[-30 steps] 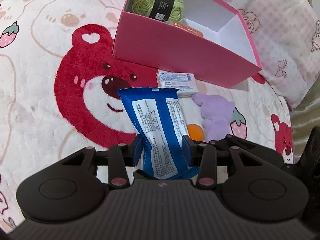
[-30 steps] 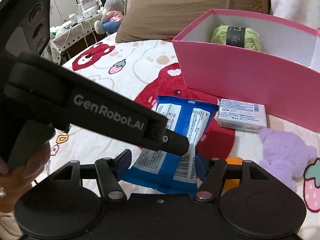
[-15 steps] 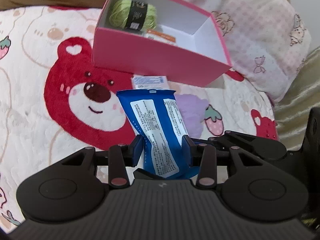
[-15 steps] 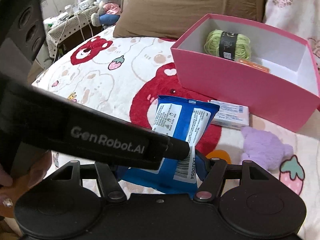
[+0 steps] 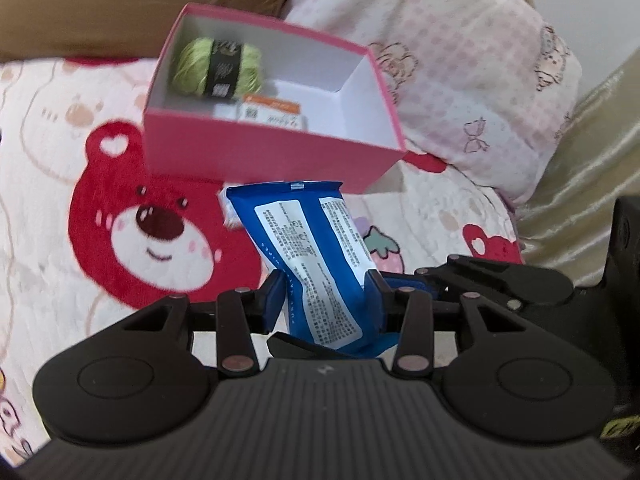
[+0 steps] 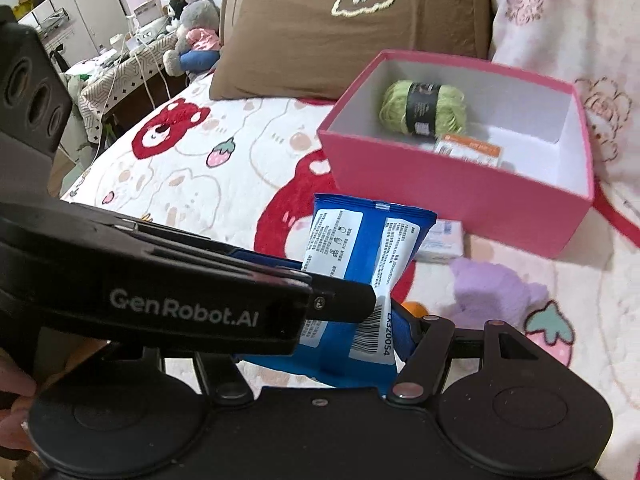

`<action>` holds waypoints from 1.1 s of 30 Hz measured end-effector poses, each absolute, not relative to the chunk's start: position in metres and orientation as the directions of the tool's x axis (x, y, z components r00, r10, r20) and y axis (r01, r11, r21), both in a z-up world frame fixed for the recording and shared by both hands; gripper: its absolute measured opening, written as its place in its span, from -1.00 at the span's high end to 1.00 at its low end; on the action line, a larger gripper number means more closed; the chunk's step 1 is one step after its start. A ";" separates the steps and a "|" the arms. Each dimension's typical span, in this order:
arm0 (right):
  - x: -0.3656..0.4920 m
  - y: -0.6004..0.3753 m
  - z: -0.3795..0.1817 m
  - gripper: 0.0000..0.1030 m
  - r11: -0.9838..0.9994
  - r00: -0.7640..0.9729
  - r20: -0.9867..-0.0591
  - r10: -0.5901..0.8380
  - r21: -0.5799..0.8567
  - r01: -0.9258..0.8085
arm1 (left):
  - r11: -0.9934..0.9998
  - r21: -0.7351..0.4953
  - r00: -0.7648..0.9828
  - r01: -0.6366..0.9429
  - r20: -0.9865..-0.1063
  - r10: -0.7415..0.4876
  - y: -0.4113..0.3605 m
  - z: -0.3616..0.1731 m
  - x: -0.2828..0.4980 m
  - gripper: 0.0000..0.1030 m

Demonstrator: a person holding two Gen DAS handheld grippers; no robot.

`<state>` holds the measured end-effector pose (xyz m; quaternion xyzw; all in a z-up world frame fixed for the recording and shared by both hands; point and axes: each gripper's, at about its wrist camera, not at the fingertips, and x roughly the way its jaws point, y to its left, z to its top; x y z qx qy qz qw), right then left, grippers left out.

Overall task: Organize objects
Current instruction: 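Lift the blue packet with the left tool and carry it over the box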

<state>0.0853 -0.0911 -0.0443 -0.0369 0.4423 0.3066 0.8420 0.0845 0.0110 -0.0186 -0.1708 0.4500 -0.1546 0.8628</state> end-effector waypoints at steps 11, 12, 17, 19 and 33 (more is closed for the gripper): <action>0.103 -0.109 -0.005 -0.31 0.828 0.487 -0.744 0.458 0.157 -0.539 | 0.849 -0.504 0.556 0.159 -0.665 -0.499 0.008 0.011 0.113 0.21; 0.106 -0.112 -0.001 -0.29 0.828 0.491 -0.741 0.458 0.155 -0.539 | 0.847 -0.505 0.553 0.164 -0.664 -0.504 0.007 0.014 0.117 0.21; 0.118 -0.124 0.011 -0.28 0.829 0.508 -0.724 0.466 0.156 -0.538 | 0.856 -0.480 0.543 0.193 -0.674 -0.501 -0.006 0.031 0.134 0.21; 0.122 -0.127 0.015 -0.28 0.831 0.515 -0.722 0.462 0.149 -0.536 | 0.857 -0.475 0.535 0.200 -0.679 -0.502 -0.010 0.036 0.143 0.22; 0.154 -0.163 0.032 -0.10 0.844 0.601 -0.650 0.465 0.121 -0.522 | 0.800 -0.543 0.547 0.254 -0.601 -0.582 -0.021 0.052 0.191 0.22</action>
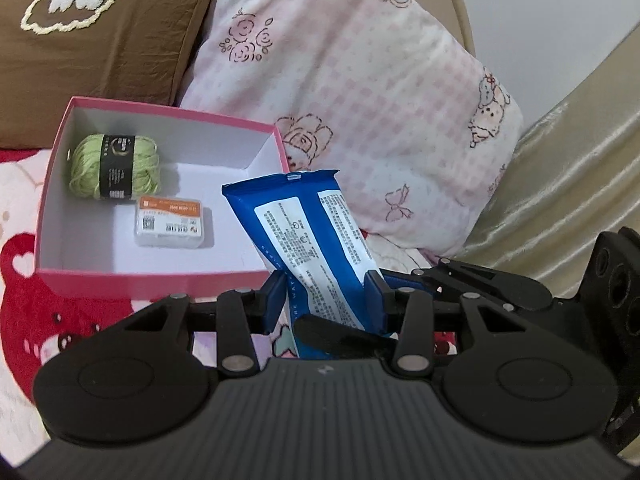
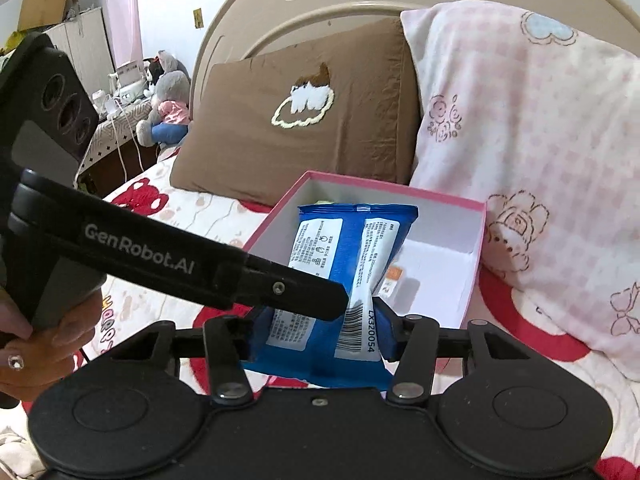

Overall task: Organize objects
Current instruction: 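Lift the blue packet with the left tool and carry it over the box, then lower the blue packet into the box and open the left tool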

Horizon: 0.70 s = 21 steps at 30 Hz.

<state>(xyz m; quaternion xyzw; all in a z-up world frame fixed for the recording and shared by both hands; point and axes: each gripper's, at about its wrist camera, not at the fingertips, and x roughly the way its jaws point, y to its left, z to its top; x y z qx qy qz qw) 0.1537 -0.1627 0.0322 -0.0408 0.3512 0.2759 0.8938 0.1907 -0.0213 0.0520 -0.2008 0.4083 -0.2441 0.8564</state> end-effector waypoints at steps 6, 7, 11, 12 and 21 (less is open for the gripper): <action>0.191 -0.162 0.022 -0.10 0.861 0.607 -0.662 0.441 0.122 -0.493 | 0.803 -0.562 0.536 0.198 -0.624 -0.569 -0.028 0.040 0.240 0.22; 0.199 -0.162 0.019 -0.10 0.867 0.605 -0.669 0.432 0.123 -0.483 | 0.800 -0.577 0.532 0.162 -0.632 -0.564 -0.027 0.035 0.249 0.22; 0.243 -0.159 0.004 -0.10 0.893 0.544 -0.738 0.398 0.175 -0.415 | 0.792 -0.606 0.507 0.068 -0.663 -0.551 -0.027 0.015 0.283 0.22; 0.251 -0.155 0.001 -0.10 0.896 0.543 -0.748 0.381 0.155 -0.415 | 0.792 -0.608 0.502 0.058 -0.668 -0.549 -0.028 0.011 0.290 0.22; 0.309 -0.149 -0.042 -0.10 0.925 0.509 -0.812 0.286 0.094 -0.369 | 0.779 -0.624 0.437 0.067 -0.683 -0.585 -0.030 -0.043 0.348 0.22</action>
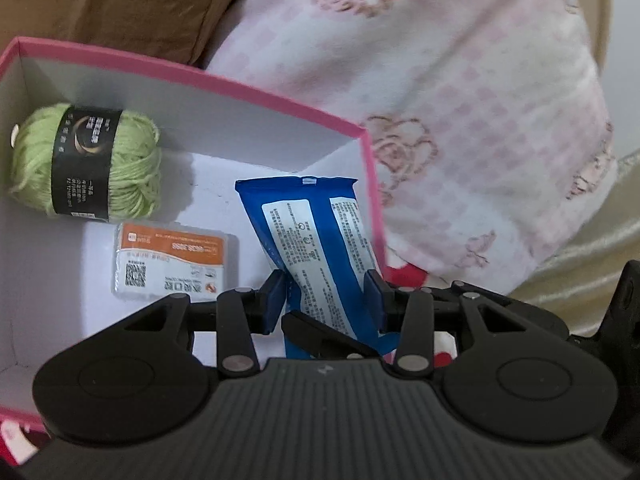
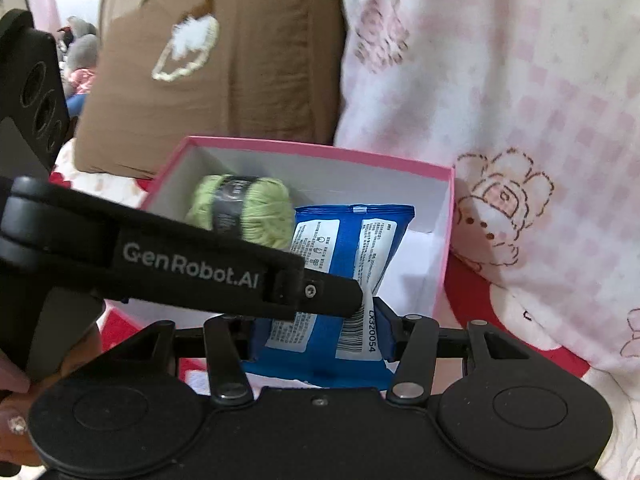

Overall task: Organize objects
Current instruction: 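Lower the blue packet into the box and open the left tool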

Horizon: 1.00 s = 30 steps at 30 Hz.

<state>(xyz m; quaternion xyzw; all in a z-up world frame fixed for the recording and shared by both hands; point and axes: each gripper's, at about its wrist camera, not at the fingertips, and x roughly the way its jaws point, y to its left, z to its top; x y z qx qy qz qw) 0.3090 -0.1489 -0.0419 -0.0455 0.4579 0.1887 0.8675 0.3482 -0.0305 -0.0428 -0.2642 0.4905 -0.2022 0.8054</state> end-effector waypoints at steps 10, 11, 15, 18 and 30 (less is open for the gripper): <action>0.328 -0.131 -0.085 -0.10 0.944 0.514 -0.842 0.162 -0.019 -0.329 | 0.771 -0.636 0.419 0.038 -0.690 -0.590 -0.032 -0.082 0.373 0.23; 0.329 -0.129 -0.087 -0.10 0.946 0.519 -0.841 0.150 -0.031 -0.324 | 0.766 -0.642 0.421 0.031 -0.687 -0.593 -0.030 -0.084 0.374 0.24; 0.328 -0.121 -0.091 -0.10 0.940 0.533 -0.838 0.121 -0.076 -0.333 | 0.749 -0.662 0.415 -0.005 -0.683 -0.601 -0.026 -0.090 0.377 0.27; 0.327 -0.117 -0.094 -0.10 0.932 0.525 -0.844 0.107 -0.099 -0.349 | 0.744 -0.668 0.405 -0.021 -0.686 -0.604 -0.023 -0.093 0.376 0.27; 0.313 -0.137 -0.087 -0.19 0.917 0.538 -0.829 0.150 -0.087 -0.390 | 0.789 -0.615 0.413 -0.015 -0.722 -0.555 -0.033 -0.097 0.365 0.28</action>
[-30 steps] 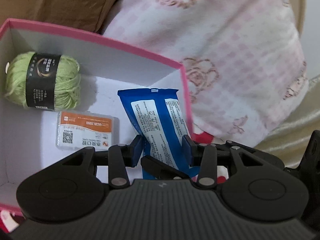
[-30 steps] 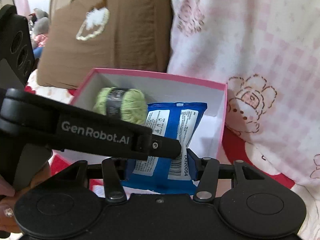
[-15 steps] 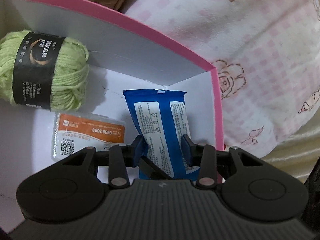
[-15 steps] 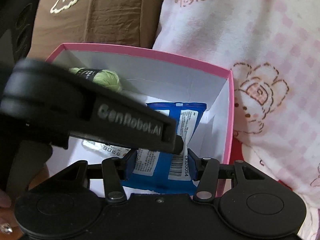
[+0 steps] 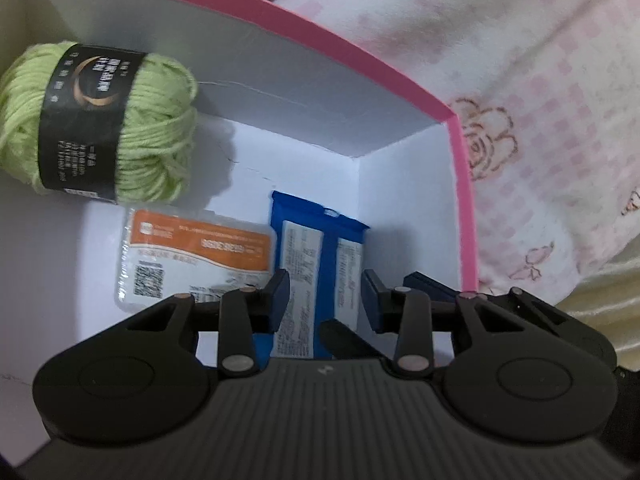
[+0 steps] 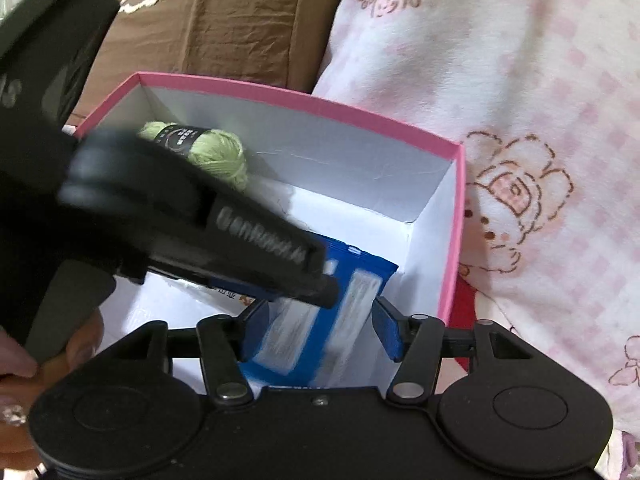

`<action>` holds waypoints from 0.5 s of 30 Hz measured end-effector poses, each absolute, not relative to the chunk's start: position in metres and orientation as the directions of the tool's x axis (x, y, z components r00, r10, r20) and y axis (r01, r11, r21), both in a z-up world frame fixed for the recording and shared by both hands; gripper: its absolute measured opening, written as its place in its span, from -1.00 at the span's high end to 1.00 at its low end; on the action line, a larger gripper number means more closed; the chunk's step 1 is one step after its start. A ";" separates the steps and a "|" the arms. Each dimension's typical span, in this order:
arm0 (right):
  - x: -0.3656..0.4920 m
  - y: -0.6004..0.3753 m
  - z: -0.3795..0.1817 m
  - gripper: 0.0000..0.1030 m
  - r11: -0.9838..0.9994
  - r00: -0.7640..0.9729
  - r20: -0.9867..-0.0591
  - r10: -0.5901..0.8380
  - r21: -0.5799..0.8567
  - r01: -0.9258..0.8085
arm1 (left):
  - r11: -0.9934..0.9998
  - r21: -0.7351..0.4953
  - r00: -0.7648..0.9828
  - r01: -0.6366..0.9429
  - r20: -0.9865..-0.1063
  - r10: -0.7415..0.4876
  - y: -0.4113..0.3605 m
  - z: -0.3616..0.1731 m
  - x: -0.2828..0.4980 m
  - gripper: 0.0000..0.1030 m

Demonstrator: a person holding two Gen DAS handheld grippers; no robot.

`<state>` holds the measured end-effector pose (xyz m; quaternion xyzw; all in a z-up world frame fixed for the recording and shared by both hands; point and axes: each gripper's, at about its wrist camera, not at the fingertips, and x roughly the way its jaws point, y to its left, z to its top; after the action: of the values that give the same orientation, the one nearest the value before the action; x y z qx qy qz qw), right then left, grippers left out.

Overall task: Organize objects
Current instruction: 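Lower the blue packet into the box and open the left tool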

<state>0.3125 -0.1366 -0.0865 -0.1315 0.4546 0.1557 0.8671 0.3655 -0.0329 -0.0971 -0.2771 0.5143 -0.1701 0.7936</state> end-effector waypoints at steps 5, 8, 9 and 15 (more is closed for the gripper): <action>0.297 -0.149 -0.077 -0.20 0.909 0.547 -0.812 0.204 -0.050 -0.414 | 0.820 -0.570 0.438 0.056 -0.724 -0.533 -0.041 -0.084 0.354 0.28; 0.295 -0.154 -0.072 -0.20 0.902 0.537 -0.807 0.247 -0.012 -0.432 | 0.822 -0.564 0.443 0.082 -0.718 -0.537 -0.042 -0.076 0.348 0.28; 0.292 -0.158 -0.070 -0.20 0.900 0.532 -0.806 0.261 0.003 -0.436 | 0.823 -0.560 0.444 0.093 -0.716 -0.538 -0.042 -0.072 0.346 0.28; 0.276 -0.168 -0.053 -0.20 0.886 0.532 -0.787 0.313 0.040 -0.462 | 0.835 -0.532 0.442 0.140 -0.721 -0.533 -0.045 -0.049 0.327 0.28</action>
<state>0.2760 -0.1675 -0.0533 -0.0866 0.4298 0.2223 0.8709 0.3273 -0.0452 -0.0487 -0.2019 0.4871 -0.2041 0.8248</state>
